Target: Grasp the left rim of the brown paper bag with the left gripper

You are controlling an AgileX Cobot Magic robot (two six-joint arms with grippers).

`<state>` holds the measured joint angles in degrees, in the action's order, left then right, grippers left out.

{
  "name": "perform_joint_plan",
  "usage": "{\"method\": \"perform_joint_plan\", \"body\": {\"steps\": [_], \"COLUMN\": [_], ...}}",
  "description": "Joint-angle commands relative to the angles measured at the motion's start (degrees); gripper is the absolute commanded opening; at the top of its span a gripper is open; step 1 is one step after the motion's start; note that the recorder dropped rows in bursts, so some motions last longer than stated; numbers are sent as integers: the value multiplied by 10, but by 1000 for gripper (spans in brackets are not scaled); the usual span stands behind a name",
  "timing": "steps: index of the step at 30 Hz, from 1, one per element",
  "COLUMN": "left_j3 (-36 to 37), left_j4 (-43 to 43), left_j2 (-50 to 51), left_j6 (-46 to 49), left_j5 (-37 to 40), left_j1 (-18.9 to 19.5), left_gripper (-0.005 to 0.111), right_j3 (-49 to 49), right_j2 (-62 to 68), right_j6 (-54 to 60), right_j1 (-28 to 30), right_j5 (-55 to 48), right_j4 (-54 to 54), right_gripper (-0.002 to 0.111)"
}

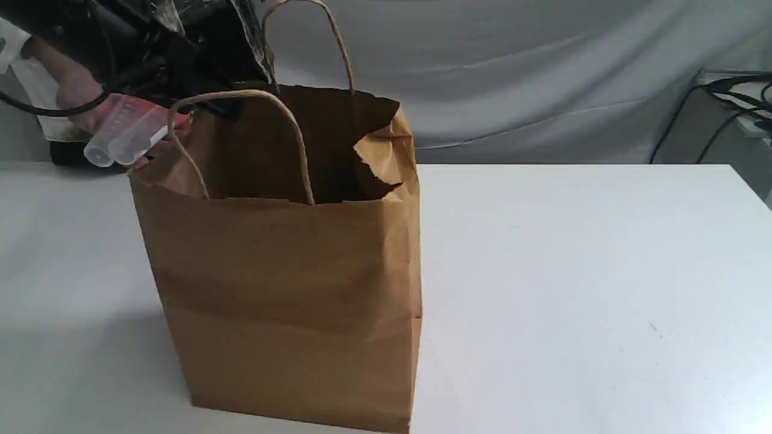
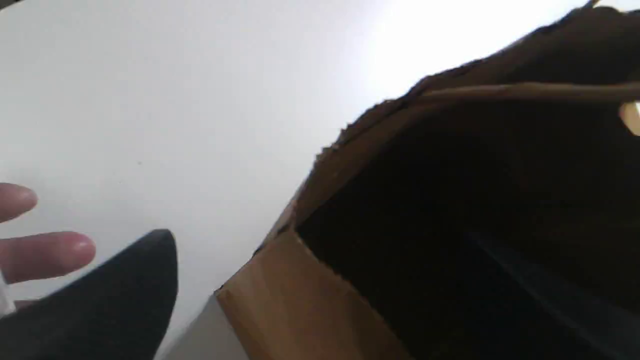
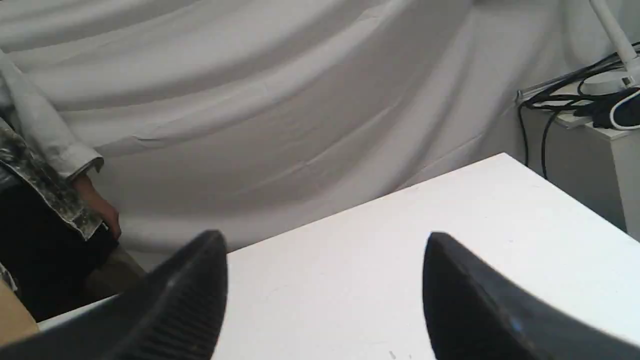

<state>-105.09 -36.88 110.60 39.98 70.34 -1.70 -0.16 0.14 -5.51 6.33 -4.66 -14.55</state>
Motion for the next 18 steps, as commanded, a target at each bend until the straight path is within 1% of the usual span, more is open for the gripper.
{"method": "perform_joint_plan", "body": {"steps": [1,3,7,14,16,18], "left_j3": [-5,-5,-5,-5,-5,-5], "left_j4": [2,0,15,16,16,16], "left_j2": [6,9,17,27,28,28], "left_j6": [8,8,6,-9,-16,-24], "left_j5": [-7,-20,-14,-21,-23,-34], "left_j1": [1,1,1,0,0,-3], "left_gripper": [77,77,77,76,74,69], "right_j3": [2,2,2,2,2,2], "right_j2": [-1,-1,-1,-1,-1,-1], "right_j6": [6,6,6,6,6,6], "right_j1": [-2,-2,-3,-3,-3,-3], "right_j5": [-1,-1,-2,-11,-12,-12], "right_j4": [7,7,7,7,7,7], "right_gripper": [57,57,57,57,57,57]}}
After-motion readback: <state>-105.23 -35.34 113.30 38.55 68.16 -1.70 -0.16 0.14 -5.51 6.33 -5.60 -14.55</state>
